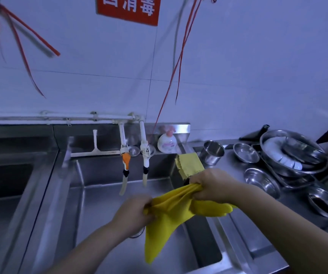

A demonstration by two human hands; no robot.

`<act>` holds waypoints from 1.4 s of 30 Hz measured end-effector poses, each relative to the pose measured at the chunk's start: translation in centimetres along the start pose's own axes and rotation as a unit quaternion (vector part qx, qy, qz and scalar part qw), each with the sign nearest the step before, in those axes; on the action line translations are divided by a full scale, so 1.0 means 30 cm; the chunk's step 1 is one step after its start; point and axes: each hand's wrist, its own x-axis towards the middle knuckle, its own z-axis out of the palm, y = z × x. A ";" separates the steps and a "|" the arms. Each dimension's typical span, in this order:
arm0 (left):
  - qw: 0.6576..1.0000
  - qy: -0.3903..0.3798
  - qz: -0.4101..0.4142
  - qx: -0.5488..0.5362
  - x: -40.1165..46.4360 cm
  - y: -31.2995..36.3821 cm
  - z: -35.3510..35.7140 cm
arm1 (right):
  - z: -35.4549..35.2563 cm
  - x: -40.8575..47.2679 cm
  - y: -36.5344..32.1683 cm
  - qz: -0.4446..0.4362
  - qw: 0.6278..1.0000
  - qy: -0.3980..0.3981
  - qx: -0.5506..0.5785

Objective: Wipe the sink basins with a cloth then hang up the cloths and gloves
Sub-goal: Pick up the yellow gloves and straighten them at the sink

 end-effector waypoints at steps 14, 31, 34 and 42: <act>0.877 0.075 0.138 0.454 0.447 -0.191 -0.746 | -0.229 0.387 0.009 0.100 0.952 0.195 0.213; 0.979 0.153 0.126 0.041 1.143 -0.175 -0.494 | -0.001 0.538 0.180 0.215 0.843 0.282 0.404; 0.989 0.010 0.059 -0.134 1.182 -0.181 -0.421 | 0.004 0.536 0.190 0.209 0.838 0.281 0.418; 0.974 -0.122 -0.064 -0.178 1.212 -0.294 -0.331 | 0.022 0.633 0.185 0.205 0.870 0.285 0.346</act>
